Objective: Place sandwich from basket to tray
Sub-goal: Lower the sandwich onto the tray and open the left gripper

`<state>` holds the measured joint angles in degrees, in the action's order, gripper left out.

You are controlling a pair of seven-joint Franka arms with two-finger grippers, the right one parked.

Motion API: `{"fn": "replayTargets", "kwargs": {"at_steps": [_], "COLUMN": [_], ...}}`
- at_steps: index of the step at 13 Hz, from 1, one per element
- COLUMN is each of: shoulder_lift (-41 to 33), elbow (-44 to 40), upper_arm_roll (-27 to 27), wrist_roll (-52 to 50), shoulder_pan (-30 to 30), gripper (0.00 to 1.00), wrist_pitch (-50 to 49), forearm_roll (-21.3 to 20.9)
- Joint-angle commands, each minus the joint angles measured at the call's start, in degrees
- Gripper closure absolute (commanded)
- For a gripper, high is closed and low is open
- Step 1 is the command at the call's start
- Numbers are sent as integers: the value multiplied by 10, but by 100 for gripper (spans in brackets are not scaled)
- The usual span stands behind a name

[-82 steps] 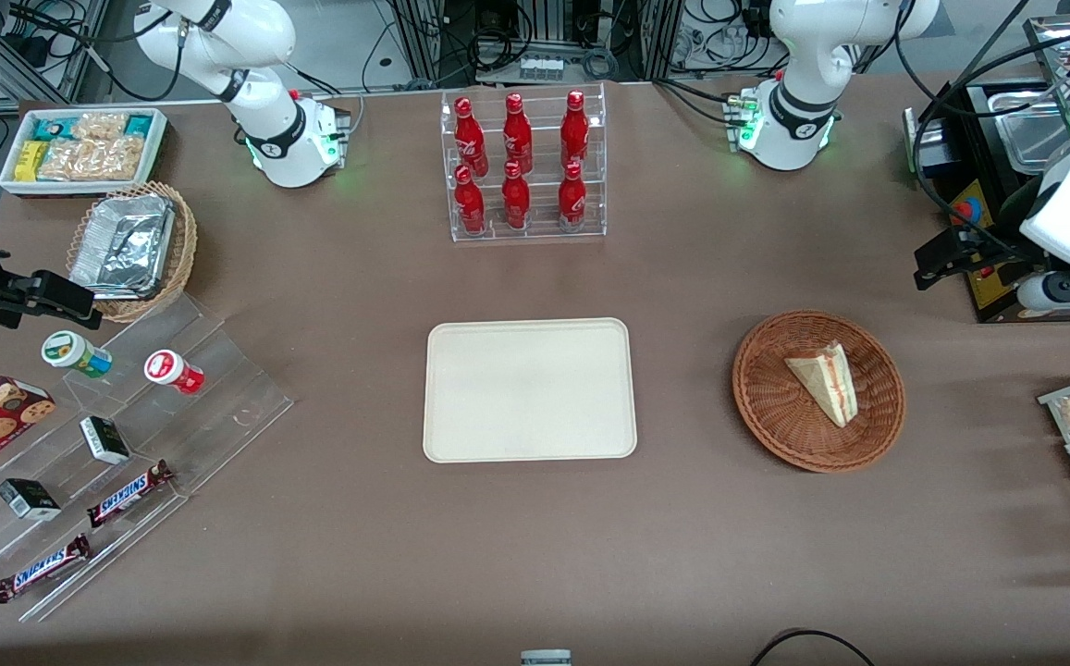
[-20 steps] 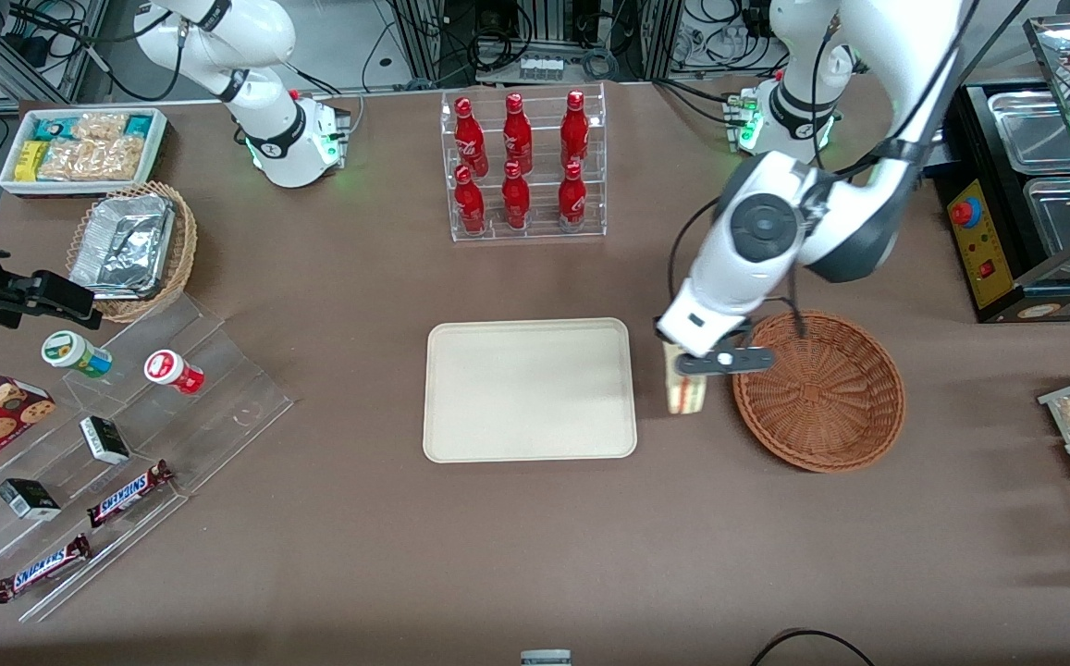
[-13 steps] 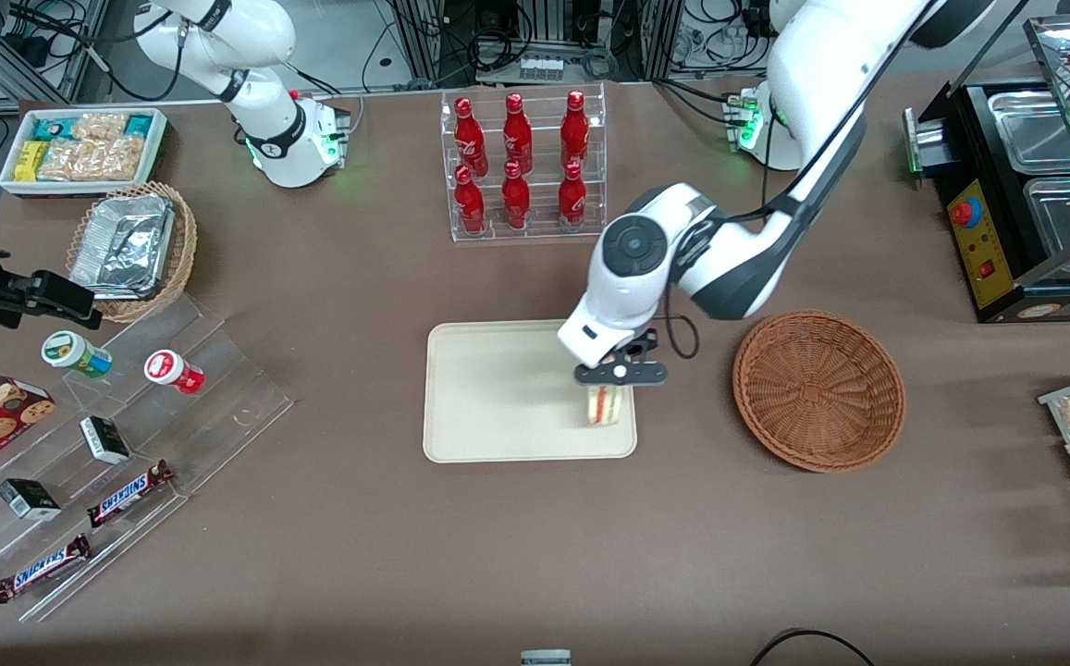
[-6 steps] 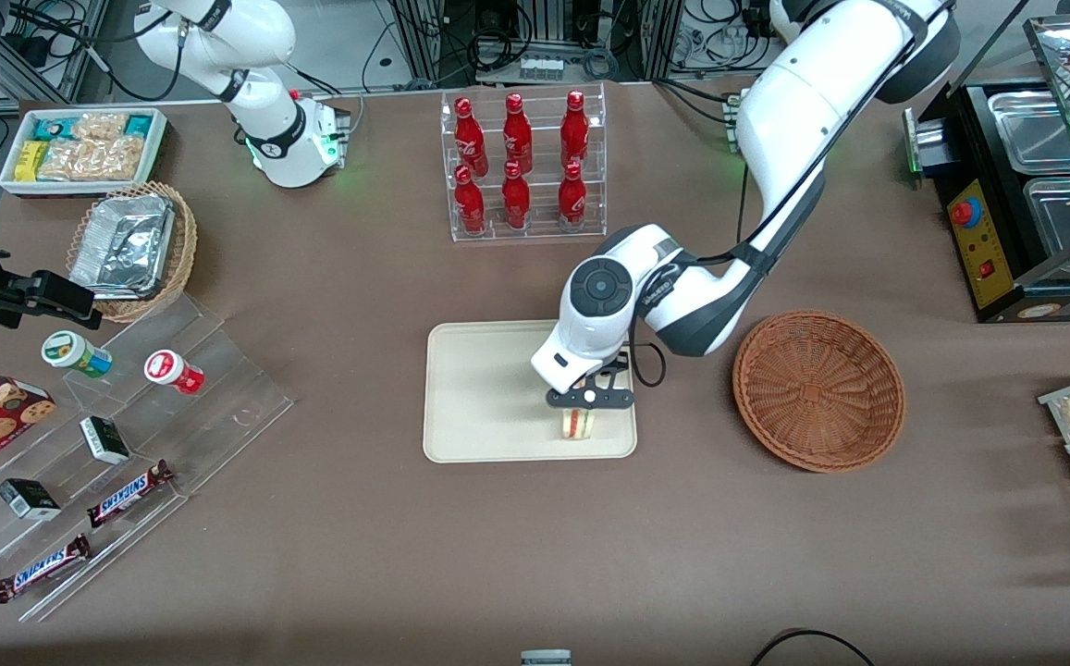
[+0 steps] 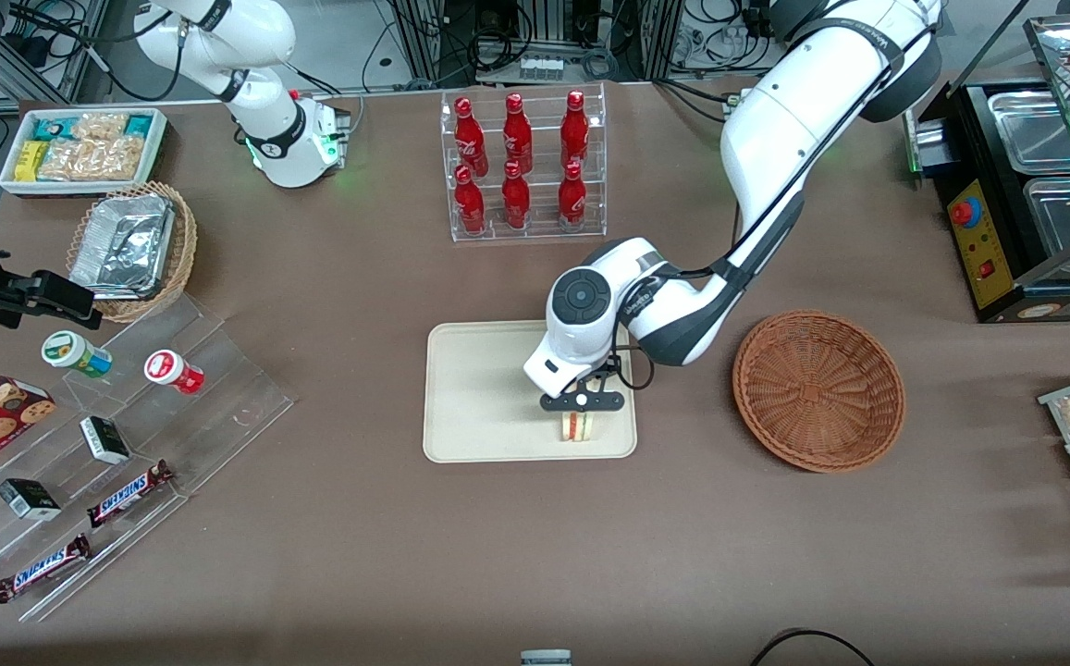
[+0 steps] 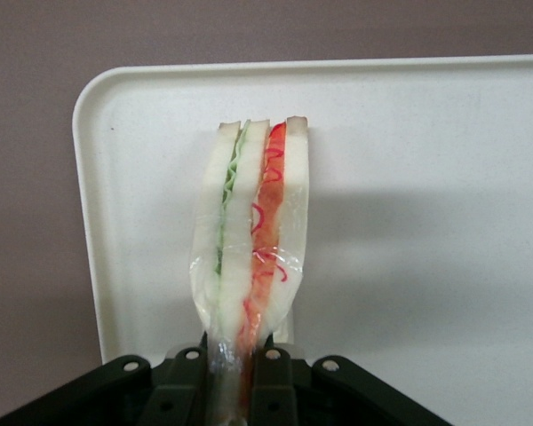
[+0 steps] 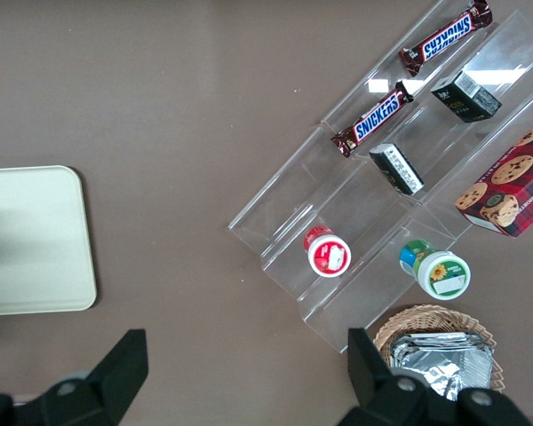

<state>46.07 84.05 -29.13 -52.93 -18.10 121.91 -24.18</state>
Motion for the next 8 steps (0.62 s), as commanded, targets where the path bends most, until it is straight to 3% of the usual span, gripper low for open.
{"fn": "replayTargets", "kwargs": {"at_steps": [1, 2, 3, 4, 8], "shoulder_lift": [12, 16, 19, 19, 16], "elbow": [-22, -23, -23, -25, -39], "upper_arm_roll": [2, 2, 5, 6, 6], "wrist_roll": [-14, -12, -8, -9, -10], "shoulder_pan": [-14, -13, -13, -14, -13], "gripper": [100, 91, 34, 1, 0], "wrist_pitch": [-9, -7, -6, -6, -8], "forearm_roll": [-14, -12, -13, -13, -14]}}
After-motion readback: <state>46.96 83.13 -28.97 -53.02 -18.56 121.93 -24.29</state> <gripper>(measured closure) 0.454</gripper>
